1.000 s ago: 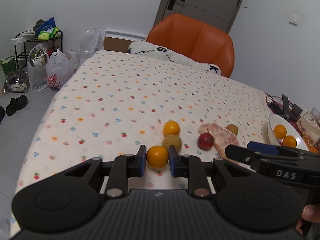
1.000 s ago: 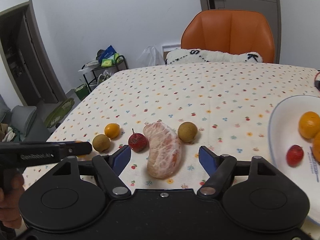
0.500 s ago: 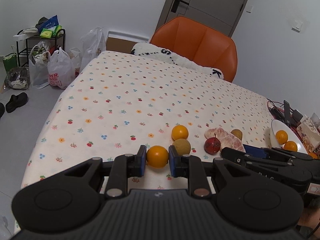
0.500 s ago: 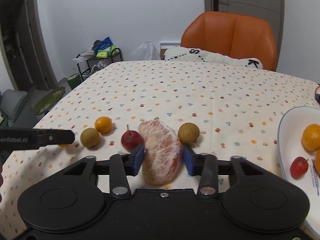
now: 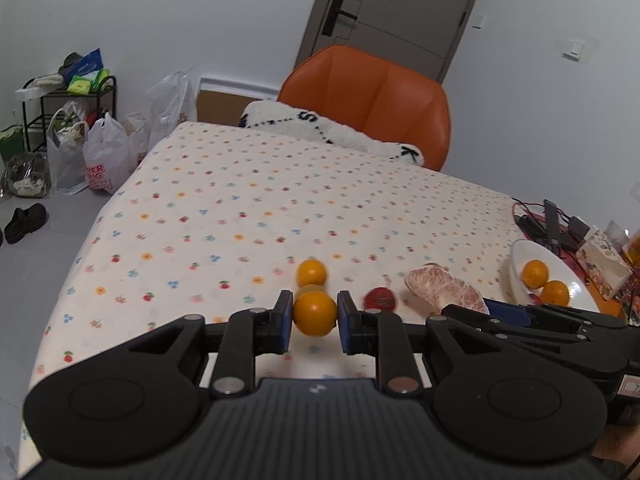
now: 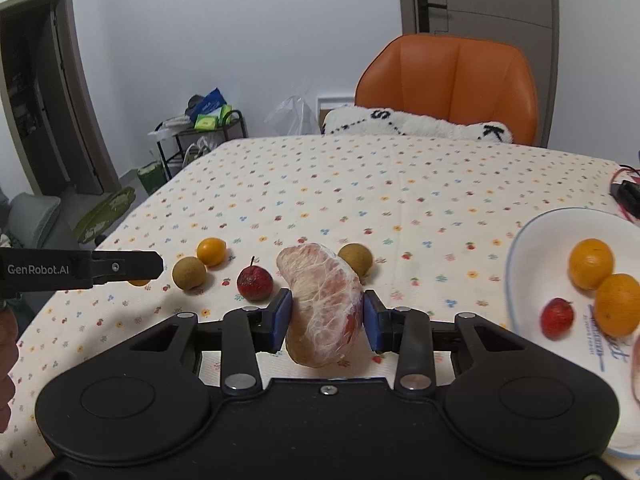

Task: Organize fruits
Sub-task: 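Carry the pomelo segment and small orange onto the white plate while opening both tools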

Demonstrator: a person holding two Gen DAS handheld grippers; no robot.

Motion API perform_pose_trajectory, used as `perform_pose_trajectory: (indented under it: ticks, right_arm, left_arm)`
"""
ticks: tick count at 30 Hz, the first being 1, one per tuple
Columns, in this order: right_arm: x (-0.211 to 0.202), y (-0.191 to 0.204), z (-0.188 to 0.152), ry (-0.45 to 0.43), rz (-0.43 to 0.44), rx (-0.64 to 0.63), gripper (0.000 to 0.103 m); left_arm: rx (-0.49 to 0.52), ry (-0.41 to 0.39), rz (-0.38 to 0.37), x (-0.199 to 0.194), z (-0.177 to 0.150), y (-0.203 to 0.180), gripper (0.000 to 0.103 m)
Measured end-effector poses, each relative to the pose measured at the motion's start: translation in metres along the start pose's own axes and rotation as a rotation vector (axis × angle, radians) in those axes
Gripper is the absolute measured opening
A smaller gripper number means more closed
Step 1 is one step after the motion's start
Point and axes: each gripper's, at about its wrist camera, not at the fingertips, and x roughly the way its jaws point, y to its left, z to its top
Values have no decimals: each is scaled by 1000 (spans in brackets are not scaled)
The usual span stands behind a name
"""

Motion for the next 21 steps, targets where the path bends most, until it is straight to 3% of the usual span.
perform_pose_trajectory:
  ticks: [21]
  right_arm:
    - [-58,-45,-8,-114,-28,76,36]
  left_arm:
    - [100,-34,-65,-12,-3,-72,21]
